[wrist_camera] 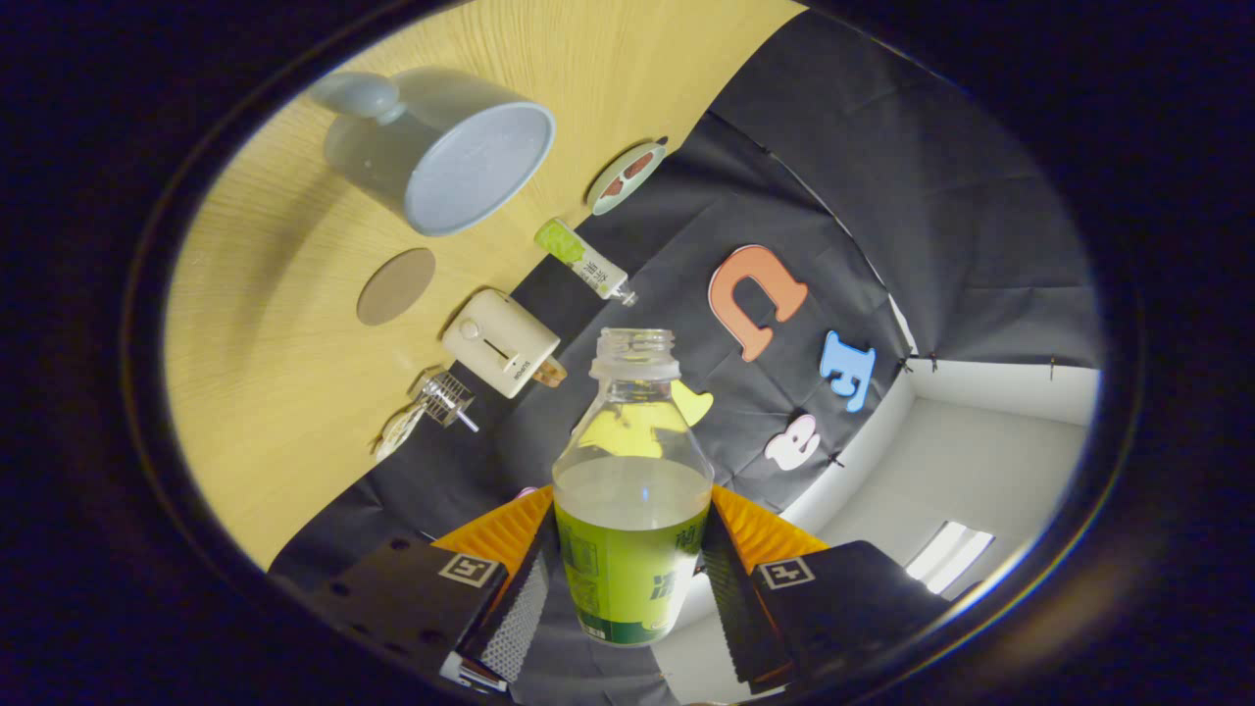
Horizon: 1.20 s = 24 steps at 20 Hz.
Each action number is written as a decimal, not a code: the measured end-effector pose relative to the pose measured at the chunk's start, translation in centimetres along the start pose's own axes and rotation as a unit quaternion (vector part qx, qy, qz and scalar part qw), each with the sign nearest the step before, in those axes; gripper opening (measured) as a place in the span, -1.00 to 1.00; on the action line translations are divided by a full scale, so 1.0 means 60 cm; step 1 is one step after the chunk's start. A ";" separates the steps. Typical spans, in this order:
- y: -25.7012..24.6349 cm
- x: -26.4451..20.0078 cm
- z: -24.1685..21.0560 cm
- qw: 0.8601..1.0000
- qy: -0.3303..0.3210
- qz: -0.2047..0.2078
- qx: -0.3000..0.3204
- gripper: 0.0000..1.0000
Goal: Take the bottle from table, then pour the juice into the cup, finally place the bottle on the coaster
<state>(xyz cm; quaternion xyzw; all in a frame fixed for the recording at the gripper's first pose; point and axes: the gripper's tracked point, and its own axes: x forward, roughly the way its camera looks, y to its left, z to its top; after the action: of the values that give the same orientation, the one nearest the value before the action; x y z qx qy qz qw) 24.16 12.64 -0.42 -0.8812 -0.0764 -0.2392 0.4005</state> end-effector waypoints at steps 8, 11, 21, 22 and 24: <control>0.031 0.000 0.001 0.994 0.008 0.051 0.098 0.62; 0.020 -0.003 0.008 0.981 0.009 0.057 0.187 0.62; -0.020 -0.002 0.017 0.810 0.013 0.077 0.581 0.63; -0.021 0.002 0.018 0.789 0.017 0.084 0.609 0.62; -0.018 0.032 0.010 0.742 0.026 0.097 0.662 0.62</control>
<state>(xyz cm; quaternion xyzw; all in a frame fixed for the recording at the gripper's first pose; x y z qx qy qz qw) 25.69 13.72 0.89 -0.3902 -0.1196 -0.1111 0.9061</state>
